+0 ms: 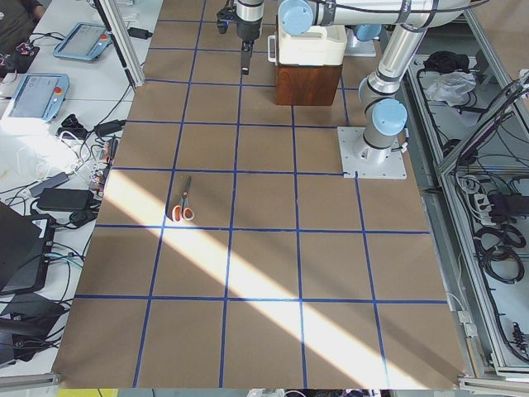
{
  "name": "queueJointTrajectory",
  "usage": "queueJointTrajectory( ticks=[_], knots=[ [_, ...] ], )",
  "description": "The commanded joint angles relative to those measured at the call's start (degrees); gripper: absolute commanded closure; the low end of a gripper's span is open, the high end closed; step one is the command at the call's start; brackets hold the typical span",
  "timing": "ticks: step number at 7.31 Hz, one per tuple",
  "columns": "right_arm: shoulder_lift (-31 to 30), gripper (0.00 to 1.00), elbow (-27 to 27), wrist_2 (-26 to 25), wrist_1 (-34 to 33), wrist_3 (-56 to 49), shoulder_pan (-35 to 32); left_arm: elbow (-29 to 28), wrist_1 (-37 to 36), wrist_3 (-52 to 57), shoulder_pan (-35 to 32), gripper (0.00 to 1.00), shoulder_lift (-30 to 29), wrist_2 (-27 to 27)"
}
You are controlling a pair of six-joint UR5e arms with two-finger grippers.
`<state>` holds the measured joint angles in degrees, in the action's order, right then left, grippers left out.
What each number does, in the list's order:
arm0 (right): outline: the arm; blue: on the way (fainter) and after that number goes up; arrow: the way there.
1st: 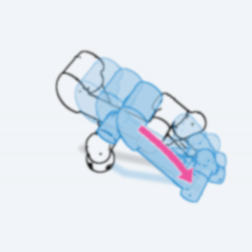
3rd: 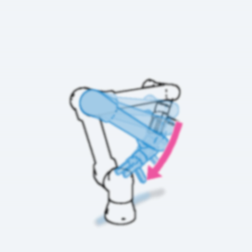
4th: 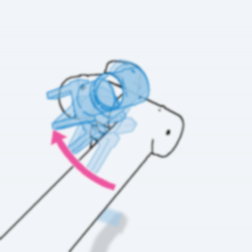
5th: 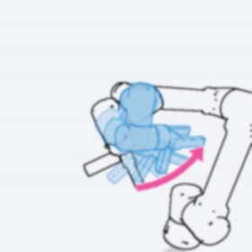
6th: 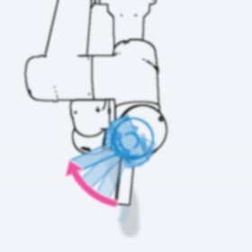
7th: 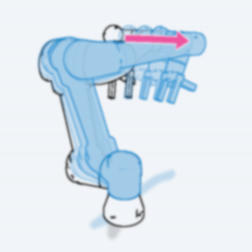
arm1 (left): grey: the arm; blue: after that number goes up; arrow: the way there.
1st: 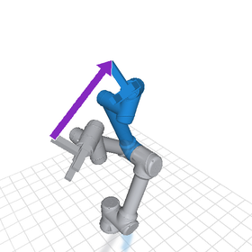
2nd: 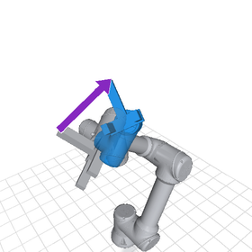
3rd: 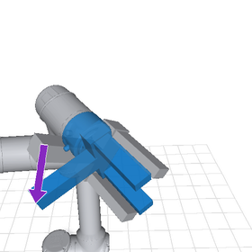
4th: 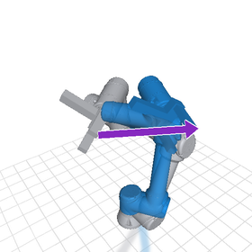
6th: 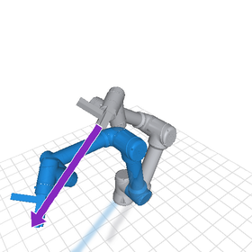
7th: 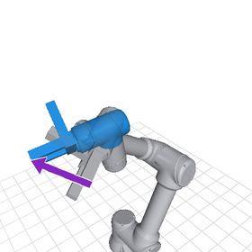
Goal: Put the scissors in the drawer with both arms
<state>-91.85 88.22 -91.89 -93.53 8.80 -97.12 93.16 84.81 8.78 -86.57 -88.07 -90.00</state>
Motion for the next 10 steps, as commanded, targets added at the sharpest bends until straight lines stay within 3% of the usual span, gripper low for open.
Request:
queueJointTrajectory(
  ticks=[1,4,5,7,10],
  knots=[
    [0.0,0.0,0.0,0.0,0.2,-0.1,0.0,0.0,0.0,0.0,0.0,0.0,0.0,-0.1],
    [0.0,0.0,0.1,1.3,0.5,0.1,0.0,0.1,-0.3,1.1,0.7,0.0,-0.3,-0.5],
    [0.0,0.0,-0.1,2.3,-0.9,-1.3,-0.3,-0.1,-0.7,8.4,1.9,0.0,-0.3,-0.7],
    [0.0,0.0,-0.1,6.7,-2.6,-23.5,-0.9,-0.3,-0.5,22.3,7.1,0.0,-0.9,-0.3],
    [5.4,0.0,-0.8,16.0,2.2,-44.9,-0.8,-0.8,-1.9,48.5,13.0,0.0,-3.5,-0.4]
  ],
)
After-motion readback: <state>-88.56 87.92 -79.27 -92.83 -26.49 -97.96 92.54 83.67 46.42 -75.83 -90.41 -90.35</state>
